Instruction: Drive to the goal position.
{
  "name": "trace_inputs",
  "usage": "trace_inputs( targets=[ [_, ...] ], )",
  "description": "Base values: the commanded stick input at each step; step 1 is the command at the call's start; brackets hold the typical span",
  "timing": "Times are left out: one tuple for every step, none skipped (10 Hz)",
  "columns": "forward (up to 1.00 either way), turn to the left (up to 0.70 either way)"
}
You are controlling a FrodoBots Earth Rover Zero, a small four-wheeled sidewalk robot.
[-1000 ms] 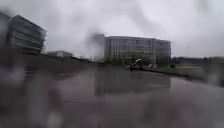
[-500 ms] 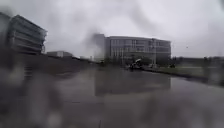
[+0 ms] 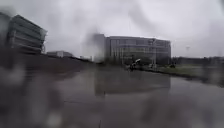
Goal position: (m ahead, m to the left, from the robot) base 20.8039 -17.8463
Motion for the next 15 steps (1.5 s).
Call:
trace_inputs(
  targets=[
    [0.0,0.0],
    [0.0,0.0],
    [0.0,0.0],
    [0.0,0.0],
    [0.0,0.0],
    [0.0,0.0],
    [0.0,0.0],
    [0.45,0.0],
    [1.0,0.0],
    [0.92,0.0],
    [0.0,0.0],
    [0.0,0.0],
    [0.0,0.0],
    [0.0,0.0],
    [0.0,0.0]
  ],
)
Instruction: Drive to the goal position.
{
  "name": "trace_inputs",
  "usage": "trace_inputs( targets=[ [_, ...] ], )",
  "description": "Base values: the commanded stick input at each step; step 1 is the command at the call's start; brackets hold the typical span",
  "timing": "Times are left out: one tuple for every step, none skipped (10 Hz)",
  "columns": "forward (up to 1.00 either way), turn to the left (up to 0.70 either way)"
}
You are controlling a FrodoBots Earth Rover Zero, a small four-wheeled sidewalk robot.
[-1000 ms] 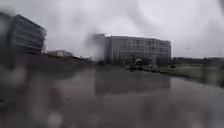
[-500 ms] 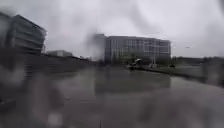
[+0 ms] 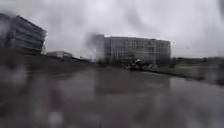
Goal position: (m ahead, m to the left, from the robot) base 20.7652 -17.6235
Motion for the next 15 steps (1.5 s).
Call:
trace_inputs(
  targets=[
    [0.0,0.0],
    [0.0,0.0],
    [0.0,0.0],
    [0.0,0.0],
    [0.34,0.0],
    [0.74,0.0],
    [1.0,0.0],
    [1.0,0.0],
    [1.0,0.0],
    [1.0,0.0],
    [1.0,0.0],
    [1.0,0.0],
    [1.0,0.0],
    [1.0,0.0],
    [1.0,0.0]
  ],
)
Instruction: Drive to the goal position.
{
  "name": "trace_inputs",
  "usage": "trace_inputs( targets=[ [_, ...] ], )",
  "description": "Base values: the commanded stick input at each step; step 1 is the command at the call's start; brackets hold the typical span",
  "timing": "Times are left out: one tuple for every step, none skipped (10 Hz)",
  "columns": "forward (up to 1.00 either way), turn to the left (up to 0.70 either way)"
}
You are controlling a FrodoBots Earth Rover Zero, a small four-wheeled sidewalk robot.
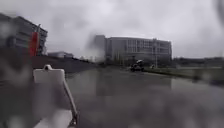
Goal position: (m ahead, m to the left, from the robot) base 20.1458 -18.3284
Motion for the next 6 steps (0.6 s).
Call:
trace_inputs(
  targets=[
    [1.0,0.0],
    [1.0,0.0],
    [1.0,0.0],
    [1.0,0.0],
    [1.0,0.0],
    [1.0,0.0]
  ],
)
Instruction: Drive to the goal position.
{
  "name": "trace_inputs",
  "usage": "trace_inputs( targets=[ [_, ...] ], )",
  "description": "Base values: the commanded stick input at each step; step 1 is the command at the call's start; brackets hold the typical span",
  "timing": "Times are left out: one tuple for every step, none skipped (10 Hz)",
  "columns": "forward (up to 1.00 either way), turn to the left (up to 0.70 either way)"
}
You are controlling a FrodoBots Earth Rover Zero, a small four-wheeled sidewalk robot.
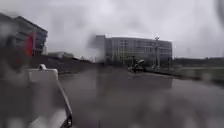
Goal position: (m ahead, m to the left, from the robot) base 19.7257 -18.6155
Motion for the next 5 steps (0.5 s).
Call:
trace_inputs(
  targets=[
    [1.0,0.0],
    [1.0,0.0],
    [1.0,0.0],
    [1.0,0.0],
    [1.0,0.0]
  ],
)
